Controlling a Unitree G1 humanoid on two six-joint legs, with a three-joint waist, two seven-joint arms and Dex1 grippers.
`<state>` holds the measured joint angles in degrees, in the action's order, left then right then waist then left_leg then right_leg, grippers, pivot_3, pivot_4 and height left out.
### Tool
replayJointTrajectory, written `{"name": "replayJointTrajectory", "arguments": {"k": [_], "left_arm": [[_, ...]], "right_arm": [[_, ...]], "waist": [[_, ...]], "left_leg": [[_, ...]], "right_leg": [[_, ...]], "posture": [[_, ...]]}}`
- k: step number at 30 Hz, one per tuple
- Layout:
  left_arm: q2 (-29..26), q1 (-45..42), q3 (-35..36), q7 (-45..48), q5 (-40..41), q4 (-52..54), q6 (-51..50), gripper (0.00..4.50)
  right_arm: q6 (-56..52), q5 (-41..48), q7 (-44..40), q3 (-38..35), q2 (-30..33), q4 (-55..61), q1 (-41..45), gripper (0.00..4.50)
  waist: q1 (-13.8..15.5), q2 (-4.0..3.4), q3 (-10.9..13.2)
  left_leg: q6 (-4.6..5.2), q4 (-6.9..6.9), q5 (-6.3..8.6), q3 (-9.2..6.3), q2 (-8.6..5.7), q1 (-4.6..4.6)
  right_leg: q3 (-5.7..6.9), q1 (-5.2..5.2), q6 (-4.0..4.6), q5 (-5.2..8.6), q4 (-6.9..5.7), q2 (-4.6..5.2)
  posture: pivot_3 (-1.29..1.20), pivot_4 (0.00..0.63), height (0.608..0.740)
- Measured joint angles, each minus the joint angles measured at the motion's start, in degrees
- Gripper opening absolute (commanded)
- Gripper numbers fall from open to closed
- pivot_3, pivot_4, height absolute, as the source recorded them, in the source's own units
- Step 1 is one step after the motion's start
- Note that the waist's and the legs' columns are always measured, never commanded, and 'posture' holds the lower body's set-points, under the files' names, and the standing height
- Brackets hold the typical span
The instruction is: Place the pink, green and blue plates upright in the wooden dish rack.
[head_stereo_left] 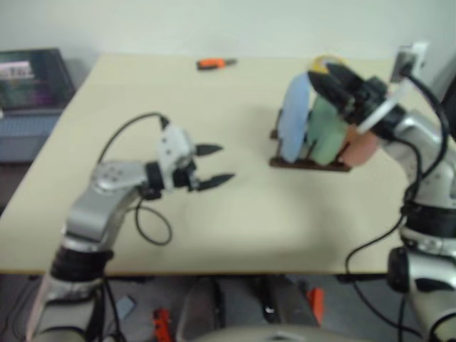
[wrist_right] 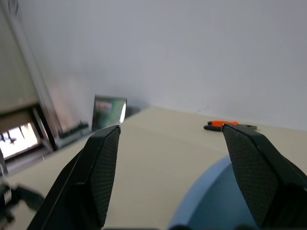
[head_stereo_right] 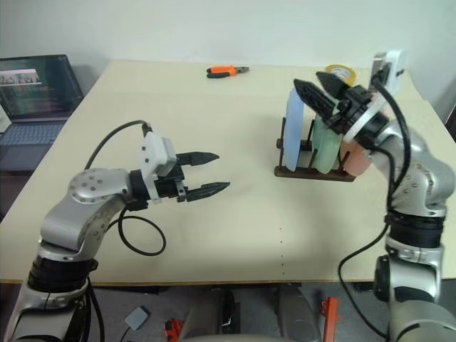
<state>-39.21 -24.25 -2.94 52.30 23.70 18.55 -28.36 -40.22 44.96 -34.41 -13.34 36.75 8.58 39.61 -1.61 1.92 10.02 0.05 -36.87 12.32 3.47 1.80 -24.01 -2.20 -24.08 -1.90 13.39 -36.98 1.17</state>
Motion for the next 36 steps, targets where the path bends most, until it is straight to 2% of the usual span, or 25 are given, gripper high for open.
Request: {"name": "replayJointTrajectory", "arguments": {"k": [4, 8, 14, 22, 31, 36], "left_arm": [[-1.91, 1.02, 1.85, 0.36, 0.14, -0.04, 0.08, 3.50], [-3.51, 2.14, 3.95, 0.84, 0.13, -0.62, 0.18, 3.50], [-6.04, 2.55, 5.59, 2.04, 0.09, -1.68, 0.90, 3.50], [-11.69, 3.94, 10.55, 4.66, -0.12, -6.47, 2.78, 3.50], [-15.86, 7.77, 15.94, 5.74, -0.14, -7.13, 2.96, 3.50], [-16.25, 12.67, 18.97, 5.49, 0.58, -3.59, 1.25, 3.50]], "right_arm": [[1.88, -2.25, -11.06, -2.46, 12.72, -0.23, -5.80, 3.66], [8.54, -6.08, -23.99, -8.45, 21.59, -8.94, -16.74, 3.66], [18.71, -12.54, -33.58, -10.92, 24.78, -25.81, -23.15, 3.66], [26.33, -17.29, -39.24, -11.07, 27.42, -41.80, -21.36, 3.66], [28.74, -20.09, -42.48, -7.52, 27.52, -46.70, -15.97, 3.66], [30.02, -22.03, -43.01, -5.23, 25.32, -50.26, -13.95, 3.66]], "waist": [[0.31, 0.03, -0.01], [0.30, 0.07, -0.02], [-0.48, 0.04, -0.01], [-0.57, 0.01, -0.01], [-0.51, 0.00, 0.00], [-0.29, 0.00, 0.00]], "left_leg": [[0.03, 0.02, 0.03, -0.03, -0.02, 0.00], [0.05, -0.02, 0.03, 0.01, -0.05, 0.06], [0.05, -0.09, 0.02, 0.19, -0.01, 0.24], [0.05, -0.07, 0.02, 0.25, -0.02, 0.24], [0.04, -0.07, 0.02, 0.27, 0.04, 0.25], [0.04, -0.07, 0.03, 0.31, 0.02, 0.24]], "right_leg": [[0.00, 0.04, -0.06, 0.10, 0.06, 0.05], [0.00, 0.09, -0.17, 0.16, 0.04, 0.08], [-0.22, 0.07, 0.01, 0.12, -0.06, -0.01], [-0.24, 0.05, 0.05, 0.12, -0.03, -0.01], [-0.22, 0.03, 0.07, 0.13, -0.05, 0.00], [-0.22, 0.03, 0.13, 0.16, -0.05, 0.07]], "posture": [[0.00, 0.150, 0.740], [0.00, 0.150, 0.740], [0.00, 0.150, 0.740], [0.00, 0.150, 0.740], [0.00, 0.150, 0.740], [0.00, 0.150, 0.740]]}}
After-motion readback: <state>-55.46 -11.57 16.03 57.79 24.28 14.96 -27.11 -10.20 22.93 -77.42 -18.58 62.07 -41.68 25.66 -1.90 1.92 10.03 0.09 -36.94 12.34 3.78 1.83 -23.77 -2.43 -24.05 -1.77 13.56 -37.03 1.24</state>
